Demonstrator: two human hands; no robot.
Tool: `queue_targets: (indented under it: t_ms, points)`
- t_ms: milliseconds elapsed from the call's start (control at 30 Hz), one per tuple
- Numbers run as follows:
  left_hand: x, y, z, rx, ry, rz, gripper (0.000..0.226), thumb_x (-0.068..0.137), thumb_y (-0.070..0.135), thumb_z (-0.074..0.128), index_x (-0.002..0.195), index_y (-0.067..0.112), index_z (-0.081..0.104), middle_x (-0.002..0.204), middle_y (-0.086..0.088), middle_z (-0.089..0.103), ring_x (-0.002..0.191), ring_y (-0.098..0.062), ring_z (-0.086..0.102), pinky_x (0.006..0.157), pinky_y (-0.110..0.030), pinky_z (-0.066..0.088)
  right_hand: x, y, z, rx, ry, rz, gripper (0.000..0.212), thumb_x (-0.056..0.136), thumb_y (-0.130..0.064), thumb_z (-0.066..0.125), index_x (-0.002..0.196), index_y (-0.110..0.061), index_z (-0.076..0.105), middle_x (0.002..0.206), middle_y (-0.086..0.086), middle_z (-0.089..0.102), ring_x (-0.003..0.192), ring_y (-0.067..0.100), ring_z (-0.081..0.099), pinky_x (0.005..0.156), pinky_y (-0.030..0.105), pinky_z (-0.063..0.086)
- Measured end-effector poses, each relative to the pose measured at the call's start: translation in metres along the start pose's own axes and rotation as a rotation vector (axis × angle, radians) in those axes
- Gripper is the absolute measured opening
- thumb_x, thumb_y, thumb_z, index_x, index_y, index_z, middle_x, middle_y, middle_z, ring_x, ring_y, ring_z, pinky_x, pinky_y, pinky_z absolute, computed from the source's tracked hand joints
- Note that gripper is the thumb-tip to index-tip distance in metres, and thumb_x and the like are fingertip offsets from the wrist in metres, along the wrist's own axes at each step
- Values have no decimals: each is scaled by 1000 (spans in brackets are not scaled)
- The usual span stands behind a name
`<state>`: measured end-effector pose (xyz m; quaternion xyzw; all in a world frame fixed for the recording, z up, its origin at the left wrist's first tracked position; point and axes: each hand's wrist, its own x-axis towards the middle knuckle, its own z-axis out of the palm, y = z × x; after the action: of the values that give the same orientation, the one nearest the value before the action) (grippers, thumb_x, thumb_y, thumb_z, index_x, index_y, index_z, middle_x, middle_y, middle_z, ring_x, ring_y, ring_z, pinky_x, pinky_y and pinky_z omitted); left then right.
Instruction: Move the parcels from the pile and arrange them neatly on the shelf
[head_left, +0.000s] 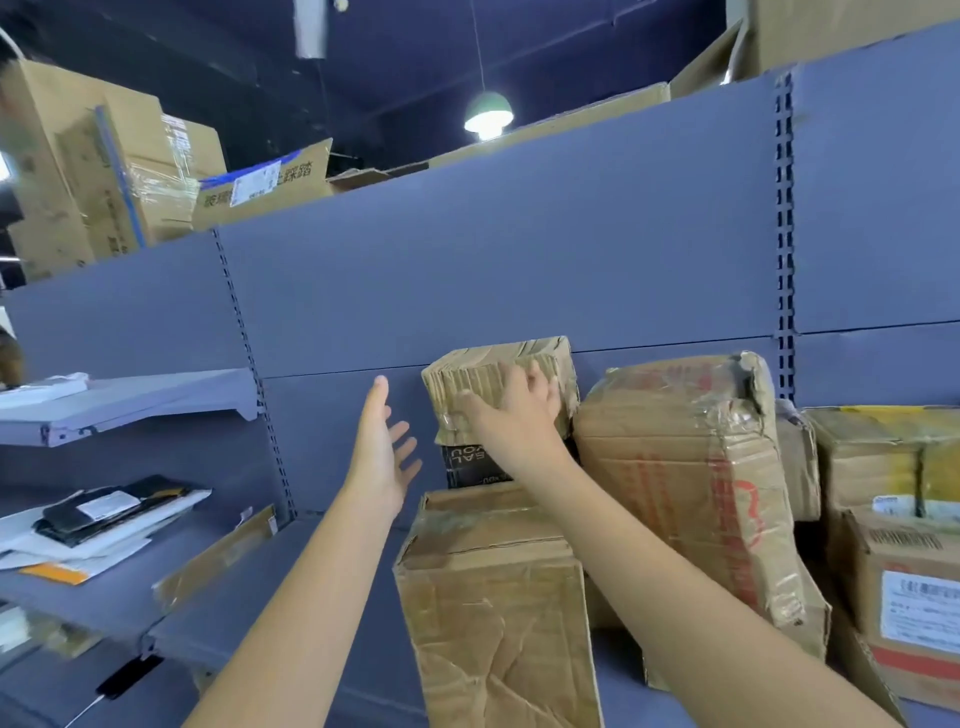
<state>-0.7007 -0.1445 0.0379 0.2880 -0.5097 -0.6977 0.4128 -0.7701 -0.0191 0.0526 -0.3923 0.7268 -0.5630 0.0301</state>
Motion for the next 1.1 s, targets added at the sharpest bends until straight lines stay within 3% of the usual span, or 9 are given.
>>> queue_targets:
  t_ms: [300, 367, 467, 567, 700, 800, 933, 1033, 1100]
  points:
    - [67, 14, 4, -47, -127, -206, 73, 85, 54, 62, 144, 19, 38, 147, -12, 38, 136, -33, 35, 102, -46, 40, 77, 15, 28, 109, 393, 241, 87, 95, -38, 51, 153, -16, -11, 162, 7, -10, 146, 36, -10, 117, 48, 8]
    - [83, 11, 2, -51, -203, -237, 73, 85, 56, 60, 146, 22, 36, 145, -8, 41, 129, -31, 43, 104, -47, 40, 81, 23, 37, 111, 464, 246, 90, 94, -38, 56, 153, -14, -7, 158, 7, 0, 141, 36, 6, 111, 45, 21]
    - [98, 11, 5, -45, -354, -267, 62, 84, 61, 57, 135, 26, 53, 116, 7, 57, 101, -20, 59, 79, -36, 49, 78, 31, 40, 140, 485, 279, 74, 93, -42, 56, 148, -13, 16, 145, 4, 13, 117, 28, 25, 85, 33, 29]
    - [110, 6, 10, -22, -339, -219, 45, 80, 60, 64, 115, 32, 63, 119, 11, 58, 117, -21, 57, 87, -37, 52, 73, 28, 40, 155, 512, 278, 53, 94, -42, 53, 134, -15, 30, 137, 5, 20, 107, 23, 31, 80, 34, 33]
    - [115, 7, 2, -101, -321, -36, 26, 84, 53, 63, 102, 35, 61, 118, 2, 62, 100, -18, 60, 83, -40, 52, 63, 15, 45, 190, 618, 115, 41, 94, -36, 56, 125, -16, 39, 130, 4, 31, 119, 28, 39, 99, 42, 40]
    - [112, 16, -19, -303, -406, -37, 28, 81, 57, 63, 94, 33, 71, 107, 2, 66, 96, -18, 63, 62, -38, 57, 48, 7, 52, 258, 643, -110, 29, 92, -30, 61, 114, -25, 43, 115, -7, 37, 108, 7, 45, 89, 23, 41]
    - [114, 26, -48, -478, -608, -281, 61, 64, 67, 71, 101, 19, 68, 102, 2, 71, 94, -24, 67, 74, -51, 52, 28, 6, 64, 303, 600, -274, 24, 88, -27, 57, 108, -35, 45, 120, -7, 44, 116, 5, 46, 96, 17, 39]
    - [110, 22, -60, -405, -685, -187, 41, 71, 57, 69, 99, 28, 71, 107, -1, 73, 103, -29, 68, 82, -51, 50, 19, 7, 66, 270, 563, -301, 31, 84, -28, 51, 113, -38, 45, 128, -7, 47, 122, 3, 44, 94, 3, 33]
    - [106, 19, -63, -392, -718, -41, 41, 73, 44, 69, 111, 27, 62, 113, 2, 71, 110, -23, 64, 86, -47, 48, 18, 6, 63, 226, 573, -280, 33, 90, -22, 49, 115, -44, 44, 131, -13, 44, 129, 10, 39, 101, 16, 34]
